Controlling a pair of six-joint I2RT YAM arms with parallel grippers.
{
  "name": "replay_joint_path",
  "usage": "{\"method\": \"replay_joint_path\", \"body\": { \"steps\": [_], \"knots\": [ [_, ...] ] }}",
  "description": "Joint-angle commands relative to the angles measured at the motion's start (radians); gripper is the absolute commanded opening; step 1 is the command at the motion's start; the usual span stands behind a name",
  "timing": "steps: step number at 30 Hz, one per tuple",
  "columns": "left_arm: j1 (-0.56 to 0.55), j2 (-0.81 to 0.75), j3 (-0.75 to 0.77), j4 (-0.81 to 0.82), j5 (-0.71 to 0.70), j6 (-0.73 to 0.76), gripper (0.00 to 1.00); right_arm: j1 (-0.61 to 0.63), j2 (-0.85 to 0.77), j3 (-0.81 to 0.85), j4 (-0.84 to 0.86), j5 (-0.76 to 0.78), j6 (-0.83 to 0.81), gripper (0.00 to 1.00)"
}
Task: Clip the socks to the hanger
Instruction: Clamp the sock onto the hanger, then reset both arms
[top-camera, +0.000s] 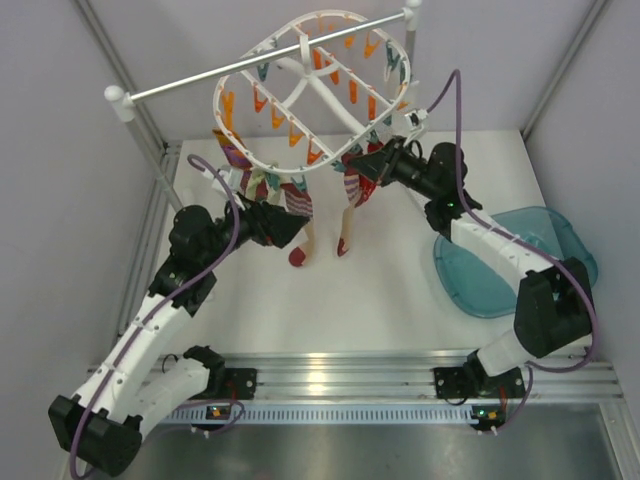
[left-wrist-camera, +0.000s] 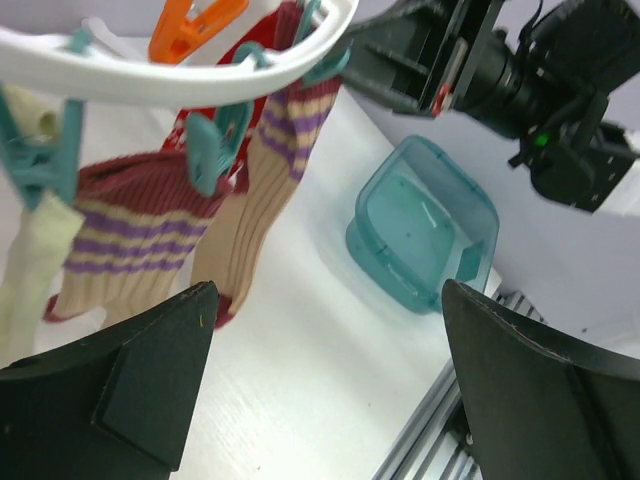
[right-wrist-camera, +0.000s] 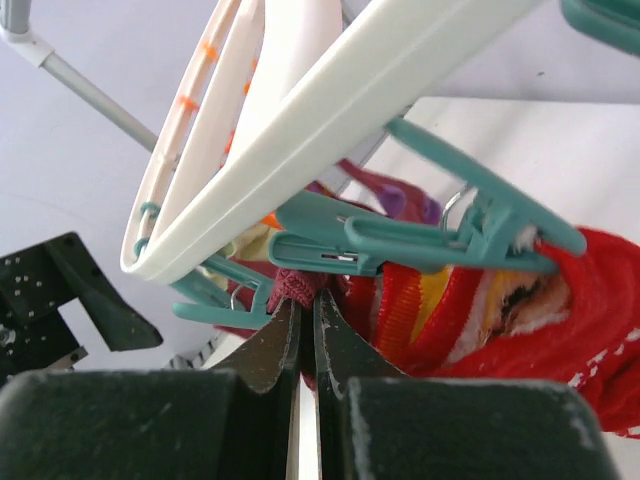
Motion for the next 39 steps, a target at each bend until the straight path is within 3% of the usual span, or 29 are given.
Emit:
{"method": "replay_joint_path", "body": {
  "steps": [1,12,15,16,20,25,32,36,39],
  "knots": [
    [0.005,-0.056,-0.035,-0.081,0.048,0.118,0.98,-0.062,-0.087,0.033,-0.028,-0.011,-0.061,0.00],
    [0.006,-0.122,0.023,-0.299,-0.078,0.198,0.98,-0.257,-0.157,0.034,-0.197,0.009,-0.228,0.00],
    [0.012,-0.121,0.063,-0.361,-0.104,0.219,0.98,-0.310,-0.125,0.073,-0.226,-0.009,-0.256,0.20],
    [0.014,-0.118,0.077,-0.387,-0.107,0.253,0.98,-0.324,-0.118,0.083,-0.226,-0.030,-0.259,0.36],
    [0.015,-0.037,0.222,-0.583,-0.164,0.357,0.98,-0.396,-0.145,0.094,-0.261,-0.060,-0.295,0.58],
    [0.020,0.065,0.348,-0.825,-0.255,0.474,0.98,-0.517,-0.234,0.087,-0.426,-0.130,-0.413,0.82],
    [0.025,-0.023,0.310,-0.850,-0.236,0.554,0.98,-0.646,-0.415,0.007,-0.736,-0.268,-0.662,0.99],
    [0.054,-0.079,0.284,-0.853,-0.233,0.586,0.98,-0.648,-0.535,-0.056,-0.939,-0.308,-0.908,1.00],
    [0.077,-0.119,0.269,-0.862,-0.248,0.613,0.98,-0.648,-0.627,-0.116,-1.034,-0.314,-0.978,1.00]
  ]
}}
